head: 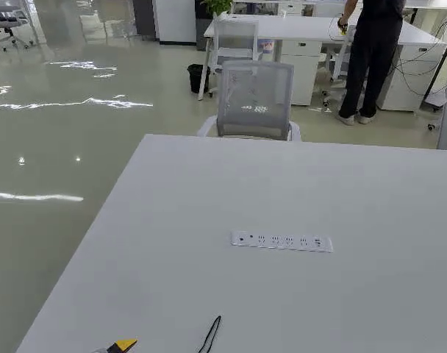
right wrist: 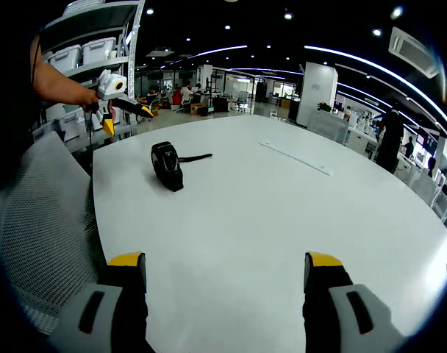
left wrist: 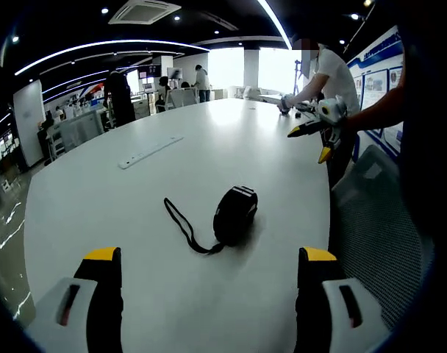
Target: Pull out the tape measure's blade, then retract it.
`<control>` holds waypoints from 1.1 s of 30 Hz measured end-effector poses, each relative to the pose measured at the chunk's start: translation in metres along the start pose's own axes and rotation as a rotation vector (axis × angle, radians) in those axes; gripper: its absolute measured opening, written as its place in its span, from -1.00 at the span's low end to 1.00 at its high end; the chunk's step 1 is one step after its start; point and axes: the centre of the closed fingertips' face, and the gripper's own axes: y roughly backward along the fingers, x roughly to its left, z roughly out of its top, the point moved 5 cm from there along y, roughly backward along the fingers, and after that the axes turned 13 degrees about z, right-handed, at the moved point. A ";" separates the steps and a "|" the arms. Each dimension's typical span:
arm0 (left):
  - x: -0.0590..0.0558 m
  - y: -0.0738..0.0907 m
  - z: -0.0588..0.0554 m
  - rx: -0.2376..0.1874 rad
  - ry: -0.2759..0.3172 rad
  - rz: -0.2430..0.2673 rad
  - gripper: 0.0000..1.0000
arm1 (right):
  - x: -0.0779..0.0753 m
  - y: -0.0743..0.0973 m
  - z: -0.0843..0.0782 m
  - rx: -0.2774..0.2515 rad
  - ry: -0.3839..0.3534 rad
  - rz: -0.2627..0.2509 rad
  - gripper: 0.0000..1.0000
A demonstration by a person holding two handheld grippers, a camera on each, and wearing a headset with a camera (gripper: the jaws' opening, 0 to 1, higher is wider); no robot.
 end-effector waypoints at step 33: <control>-0.014 -0.048 0.044 0.035 -0.240 -0.187 0.98 | 0.008 -0.056 0.044 0.027 0.111 0.144 0.75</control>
